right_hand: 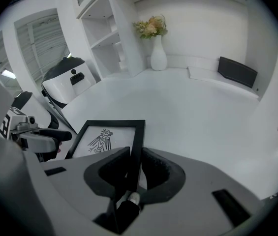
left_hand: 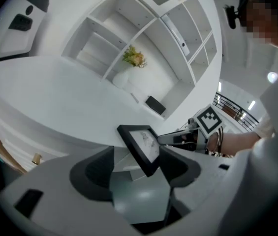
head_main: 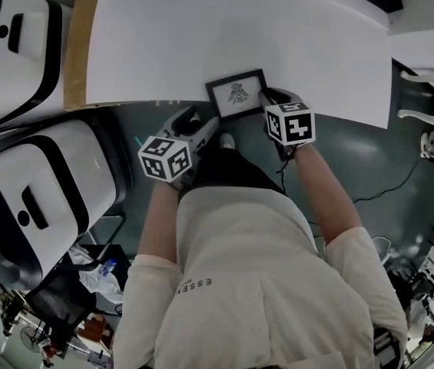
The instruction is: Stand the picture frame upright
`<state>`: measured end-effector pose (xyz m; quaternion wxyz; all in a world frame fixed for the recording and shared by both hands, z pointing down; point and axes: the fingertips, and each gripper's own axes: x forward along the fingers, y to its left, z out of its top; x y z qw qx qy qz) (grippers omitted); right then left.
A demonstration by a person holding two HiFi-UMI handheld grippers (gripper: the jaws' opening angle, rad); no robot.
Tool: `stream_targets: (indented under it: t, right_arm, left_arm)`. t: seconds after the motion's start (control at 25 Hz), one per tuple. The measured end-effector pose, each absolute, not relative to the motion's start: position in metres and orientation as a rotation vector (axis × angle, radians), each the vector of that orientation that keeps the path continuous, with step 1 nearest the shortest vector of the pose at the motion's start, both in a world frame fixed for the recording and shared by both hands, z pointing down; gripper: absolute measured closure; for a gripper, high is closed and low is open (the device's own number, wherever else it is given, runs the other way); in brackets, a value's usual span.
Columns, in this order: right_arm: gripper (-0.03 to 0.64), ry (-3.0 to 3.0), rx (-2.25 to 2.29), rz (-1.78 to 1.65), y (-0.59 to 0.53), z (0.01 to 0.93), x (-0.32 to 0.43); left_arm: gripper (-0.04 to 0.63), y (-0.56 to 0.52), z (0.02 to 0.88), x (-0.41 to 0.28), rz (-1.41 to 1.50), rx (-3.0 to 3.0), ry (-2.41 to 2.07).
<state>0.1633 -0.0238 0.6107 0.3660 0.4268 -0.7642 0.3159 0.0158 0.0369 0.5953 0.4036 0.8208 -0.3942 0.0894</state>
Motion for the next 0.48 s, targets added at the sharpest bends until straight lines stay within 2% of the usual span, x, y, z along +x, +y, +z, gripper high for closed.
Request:
stream_targets:
  t: [0.2,0.36,0.48]
  right_arm:
    - [0.529,-1.988,1.090,0.798,-0.024,0.610,0.164]
    - [0.529,-2.009,1.091,0.818,-0.025,0.610,0.164]
    - [0.529,-2.008,1.094,0.813,-0.025,0.610,0.164]
  left_arm:
    - [0.318,0.030,0.606,0.025,0.106,1.931,-0.935]
    - [0.371,0.025,0.618,0.033,-0.003,1.781,-0.856]
    - [0.373,0.022,0.615,0.045,-0.091,1.722,-0.763]
